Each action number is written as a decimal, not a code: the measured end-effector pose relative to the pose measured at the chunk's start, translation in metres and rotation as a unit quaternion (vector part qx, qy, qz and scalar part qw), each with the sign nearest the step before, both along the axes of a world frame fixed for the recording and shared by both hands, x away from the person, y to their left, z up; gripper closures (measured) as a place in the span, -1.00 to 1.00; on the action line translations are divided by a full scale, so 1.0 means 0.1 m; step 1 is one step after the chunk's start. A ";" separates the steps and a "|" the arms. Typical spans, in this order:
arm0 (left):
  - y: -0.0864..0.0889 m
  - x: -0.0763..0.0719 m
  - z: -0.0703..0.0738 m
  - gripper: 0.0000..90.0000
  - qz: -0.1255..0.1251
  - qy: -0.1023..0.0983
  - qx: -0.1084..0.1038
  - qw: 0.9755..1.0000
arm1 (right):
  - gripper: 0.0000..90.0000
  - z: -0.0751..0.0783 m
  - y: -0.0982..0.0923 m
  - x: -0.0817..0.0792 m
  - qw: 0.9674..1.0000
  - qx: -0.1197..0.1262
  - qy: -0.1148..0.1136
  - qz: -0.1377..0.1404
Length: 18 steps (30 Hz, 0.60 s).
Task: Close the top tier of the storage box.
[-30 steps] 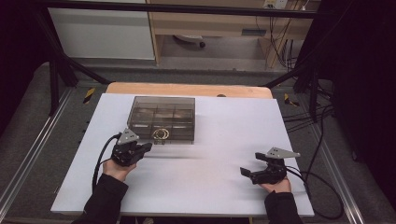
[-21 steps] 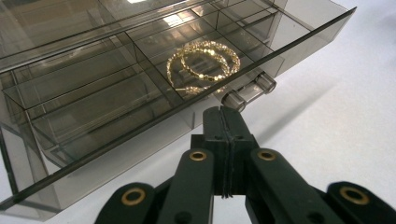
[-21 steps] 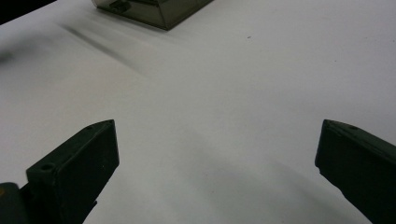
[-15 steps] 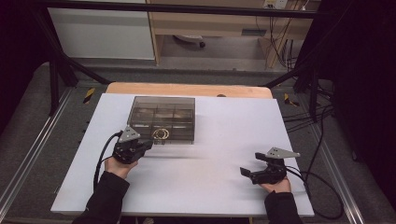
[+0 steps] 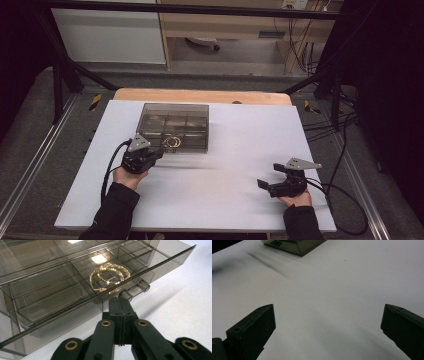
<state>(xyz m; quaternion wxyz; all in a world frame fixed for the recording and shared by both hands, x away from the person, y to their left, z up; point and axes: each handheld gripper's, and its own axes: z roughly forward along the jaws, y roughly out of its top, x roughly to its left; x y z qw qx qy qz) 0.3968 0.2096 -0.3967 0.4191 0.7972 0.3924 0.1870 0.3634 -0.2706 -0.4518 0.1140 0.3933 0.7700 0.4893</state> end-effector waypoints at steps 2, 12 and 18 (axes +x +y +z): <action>0.01 0.01 0.00 0.97 0.001 0.000 0.000 1.000 | -0.99 0.00 0.00 0.00 1.000 0.000 0.000 0.000; 0.01 0.05 0.00 0.98 0.007 -0.001 -0.002 1.000 | -0.99 0.00 0.00 0.00 1.000 0.000 0.000 0.000; 0.01 0.07 0.00 0.98 0.009 -0.002 -0.003 1.000 | -0.99 0.00 0.00 0.00 1.000 -0.001 -0.001 0.000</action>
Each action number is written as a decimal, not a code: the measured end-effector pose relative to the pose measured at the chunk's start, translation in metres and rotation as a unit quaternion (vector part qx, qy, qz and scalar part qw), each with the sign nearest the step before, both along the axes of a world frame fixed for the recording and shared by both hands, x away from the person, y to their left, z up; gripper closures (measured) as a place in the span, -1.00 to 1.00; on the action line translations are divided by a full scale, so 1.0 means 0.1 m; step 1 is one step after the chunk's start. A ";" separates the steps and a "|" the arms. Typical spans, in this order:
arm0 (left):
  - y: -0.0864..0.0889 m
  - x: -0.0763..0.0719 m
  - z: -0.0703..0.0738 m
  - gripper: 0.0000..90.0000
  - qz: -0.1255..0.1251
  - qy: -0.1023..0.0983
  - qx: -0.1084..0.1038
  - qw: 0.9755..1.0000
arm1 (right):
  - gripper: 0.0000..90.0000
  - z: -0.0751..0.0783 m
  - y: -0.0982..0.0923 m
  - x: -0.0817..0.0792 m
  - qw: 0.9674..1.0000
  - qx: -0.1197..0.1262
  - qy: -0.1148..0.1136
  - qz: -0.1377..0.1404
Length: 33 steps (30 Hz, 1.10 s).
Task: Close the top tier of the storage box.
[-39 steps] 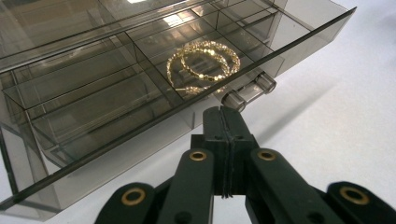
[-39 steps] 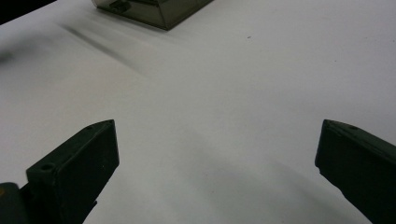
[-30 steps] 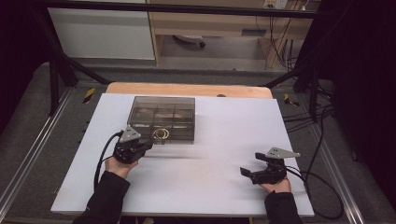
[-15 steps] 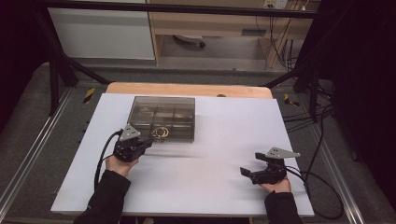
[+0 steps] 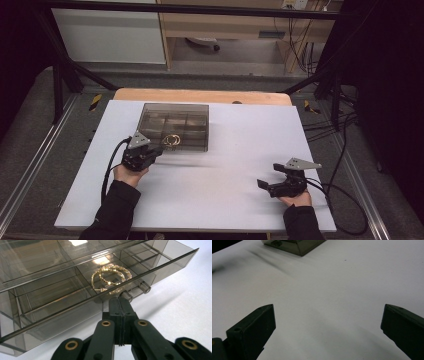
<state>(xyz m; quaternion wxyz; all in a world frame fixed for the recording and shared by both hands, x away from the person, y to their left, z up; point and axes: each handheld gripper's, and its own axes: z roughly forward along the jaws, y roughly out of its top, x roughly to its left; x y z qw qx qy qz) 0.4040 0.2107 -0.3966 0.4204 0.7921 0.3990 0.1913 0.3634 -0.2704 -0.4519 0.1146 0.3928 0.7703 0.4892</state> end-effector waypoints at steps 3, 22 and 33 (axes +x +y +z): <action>0.00 0.02 0.01 0.98 0.002 -0.001 0.002 1.000 | -0.99 0.00 0.00 0.00 1.000 0.000 0.000 0.000; -0.05 0.13 0.01 0.98 0.015 -0.004 0.004 1.000 | -0.99 0.00 0.00 0.00 1.000 -0.001 -0.001 0.000; -0.07 0.18 0.00 0.98 0.022 -0.007 0.004 1.000 | -0.99 0.00 0.00 0.00 1.000 -0.001 0.000 0.000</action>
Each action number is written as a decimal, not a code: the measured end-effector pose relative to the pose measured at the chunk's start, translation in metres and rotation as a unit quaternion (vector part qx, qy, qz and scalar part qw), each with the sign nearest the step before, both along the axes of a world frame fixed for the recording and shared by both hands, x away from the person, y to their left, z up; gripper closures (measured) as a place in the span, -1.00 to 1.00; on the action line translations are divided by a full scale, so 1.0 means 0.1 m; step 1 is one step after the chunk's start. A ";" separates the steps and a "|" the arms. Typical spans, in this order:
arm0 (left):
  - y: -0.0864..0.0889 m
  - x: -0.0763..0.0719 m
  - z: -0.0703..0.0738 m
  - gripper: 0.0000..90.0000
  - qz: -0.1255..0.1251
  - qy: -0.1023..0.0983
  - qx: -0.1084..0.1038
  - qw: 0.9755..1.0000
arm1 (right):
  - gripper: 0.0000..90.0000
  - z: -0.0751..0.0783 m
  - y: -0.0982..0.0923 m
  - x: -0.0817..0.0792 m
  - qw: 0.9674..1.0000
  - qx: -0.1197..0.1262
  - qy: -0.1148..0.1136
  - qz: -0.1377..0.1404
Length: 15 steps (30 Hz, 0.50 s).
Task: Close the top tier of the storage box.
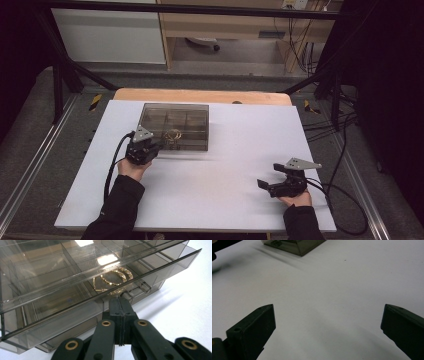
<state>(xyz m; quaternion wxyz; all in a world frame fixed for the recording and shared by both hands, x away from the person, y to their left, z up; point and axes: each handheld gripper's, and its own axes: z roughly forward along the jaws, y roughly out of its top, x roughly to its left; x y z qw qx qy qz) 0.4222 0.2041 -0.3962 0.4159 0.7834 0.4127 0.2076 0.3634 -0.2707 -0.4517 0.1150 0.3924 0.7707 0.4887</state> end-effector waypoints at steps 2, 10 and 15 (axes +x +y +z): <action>0.00 0.01 0.00 0.98 0.001 -0.002 0.000 1.000 | -0.99 0.00 0.00 0.00 1.000 0.001 0.000 0.000; -0.01 0.05 -0.01 0.98 0.006 -0.006 -0.001 1.000 | -0.99 0.00 0.00 0.00 1.000 0.000 0.000 0.000; -0.03 0.07 -0.01 0.98 0.011 -0.009 0.002 1.000 | -0.99 0.00 0.00 0.00 1.000 0.001 0.001 -0.001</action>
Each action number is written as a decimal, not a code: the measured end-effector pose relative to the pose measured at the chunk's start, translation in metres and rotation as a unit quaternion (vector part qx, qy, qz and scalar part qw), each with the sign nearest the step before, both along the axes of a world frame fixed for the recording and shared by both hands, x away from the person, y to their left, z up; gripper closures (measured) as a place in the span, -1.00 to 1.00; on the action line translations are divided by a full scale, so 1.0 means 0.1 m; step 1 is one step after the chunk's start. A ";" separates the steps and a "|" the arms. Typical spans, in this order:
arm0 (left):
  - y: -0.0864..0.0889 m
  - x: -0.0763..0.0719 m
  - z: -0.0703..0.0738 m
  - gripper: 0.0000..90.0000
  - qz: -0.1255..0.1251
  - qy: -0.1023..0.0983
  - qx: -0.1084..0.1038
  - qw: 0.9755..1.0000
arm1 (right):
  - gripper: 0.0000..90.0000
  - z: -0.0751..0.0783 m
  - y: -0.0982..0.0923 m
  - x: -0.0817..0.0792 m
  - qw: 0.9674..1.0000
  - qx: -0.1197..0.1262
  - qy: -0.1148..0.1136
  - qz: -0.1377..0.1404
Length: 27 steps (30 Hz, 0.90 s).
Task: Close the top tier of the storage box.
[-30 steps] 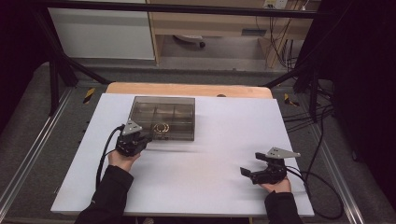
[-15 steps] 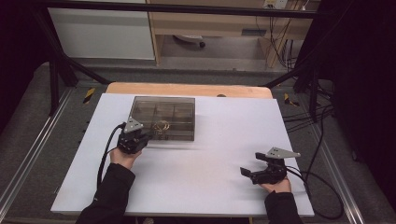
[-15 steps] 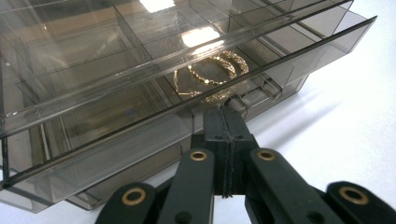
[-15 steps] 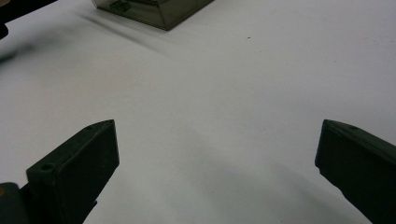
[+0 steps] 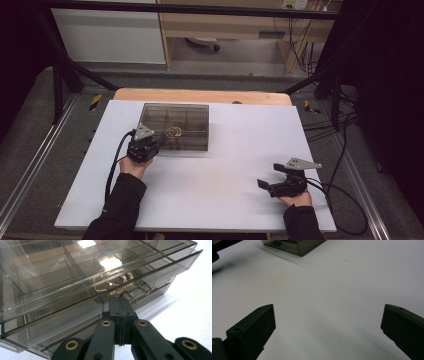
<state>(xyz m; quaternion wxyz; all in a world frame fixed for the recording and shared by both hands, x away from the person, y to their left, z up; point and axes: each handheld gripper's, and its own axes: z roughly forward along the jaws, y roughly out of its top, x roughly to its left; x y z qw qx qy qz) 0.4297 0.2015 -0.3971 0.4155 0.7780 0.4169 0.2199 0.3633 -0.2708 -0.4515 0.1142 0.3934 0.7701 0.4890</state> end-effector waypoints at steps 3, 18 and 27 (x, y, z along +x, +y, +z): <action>-0.01 0.02 0.00 0.98 0.001 0.000 -0.003 1.000 | -0.99 0.00 0.00 0.00 1.000 0.000 0.000 0.000; -0.03 0.08 -0.02 0.98 0.009 -0.007 -0.008 1.000 | -0.99 0.00 0.00 0.00 1.000 -0.001 0.000 0.000; -0.05 0.09 -0.03 0.98 0.009 -0.010 -0.006 1.000 | -0.99 0.00 -0.01 0.00 1.000 -0.001 0.000 0.000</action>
